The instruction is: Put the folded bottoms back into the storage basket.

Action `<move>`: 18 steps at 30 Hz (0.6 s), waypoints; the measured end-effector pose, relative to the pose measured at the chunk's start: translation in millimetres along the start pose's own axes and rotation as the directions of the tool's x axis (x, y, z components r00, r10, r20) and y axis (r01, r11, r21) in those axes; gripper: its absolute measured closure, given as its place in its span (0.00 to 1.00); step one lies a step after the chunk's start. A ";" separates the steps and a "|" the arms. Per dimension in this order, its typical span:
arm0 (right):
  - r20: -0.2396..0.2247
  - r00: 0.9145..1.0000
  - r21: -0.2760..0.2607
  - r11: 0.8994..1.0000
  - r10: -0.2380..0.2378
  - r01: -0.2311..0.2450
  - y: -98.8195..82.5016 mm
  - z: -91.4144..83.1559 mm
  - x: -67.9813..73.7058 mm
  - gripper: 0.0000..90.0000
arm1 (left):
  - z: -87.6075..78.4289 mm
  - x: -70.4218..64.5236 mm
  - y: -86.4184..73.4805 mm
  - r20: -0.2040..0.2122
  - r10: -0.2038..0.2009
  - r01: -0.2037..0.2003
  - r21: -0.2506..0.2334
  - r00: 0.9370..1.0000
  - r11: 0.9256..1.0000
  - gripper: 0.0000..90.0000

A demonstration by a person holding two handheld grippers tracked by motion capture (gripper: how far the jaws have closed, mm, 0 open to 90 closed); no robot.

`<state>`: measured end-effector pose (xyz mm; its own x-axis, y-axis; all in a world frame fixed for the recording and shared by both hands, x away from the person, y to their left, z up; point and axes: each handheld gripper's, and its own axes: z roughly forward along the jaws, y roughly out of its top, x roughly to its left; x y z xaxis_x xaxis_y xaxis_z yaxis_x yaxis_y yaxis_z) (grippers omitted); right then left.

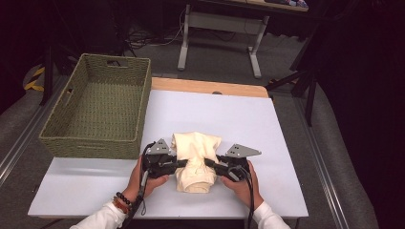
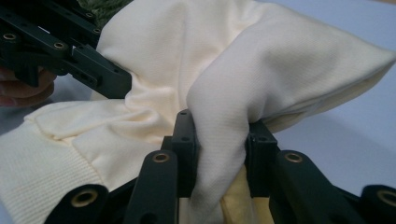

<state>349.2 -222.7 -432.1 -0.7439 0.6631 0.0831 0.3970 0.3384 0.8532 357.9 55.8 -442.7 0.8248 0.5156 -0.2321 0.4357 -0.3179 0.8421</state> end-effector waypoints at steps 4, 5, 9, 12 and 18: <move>0.019 0.999 -0.036 0.999 -0.027 0.028 5.2 -2.3 3.8 0.81 | -6.6 -1.9 3.9 -0.020 0.030 -0.030 -0.018 0.999 0.999 0.84; 0.020 0.999 -0.041 0.999 -0.031 0.032 6.4 -2.3 4.9 0.82 | -7.9 -1.8 4.5 -0.025 0.038 -0.039 -0.023 0.999 0.999 0.84; 0.027 0.998 -0.051 0.997 -0.048 0.049 9.7 0.1 7.8 0.84 | -11.3 -2.2 5.2 -0.031 0.049 -0.050 -0.033 0.998 0.998 0.85; 0.030 0.998 -0.052 0.997 -0.058 0.059 10.8 2.3 8.7 0.84 | -12.6 -2.8 5.0 -0.039 0.063 -0.065 -0.041 0.997 0.997 0.85; 0.020 0.999 -0.010 0.999 -0.038 0.038 4.5 8.2 3.4 0.75 | -5.9 -0.5 0.2 -0.052 0.065 -0.066 -0.011 0.997 0.998 0.85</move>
<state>352.9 -213.5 -432.2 -0.7475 0.6630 0.0407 0.3633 0.3568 0.8606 355.5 60.2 -439.5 0.8313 0.5348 -0.1511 0.3768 -0.3426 0.8606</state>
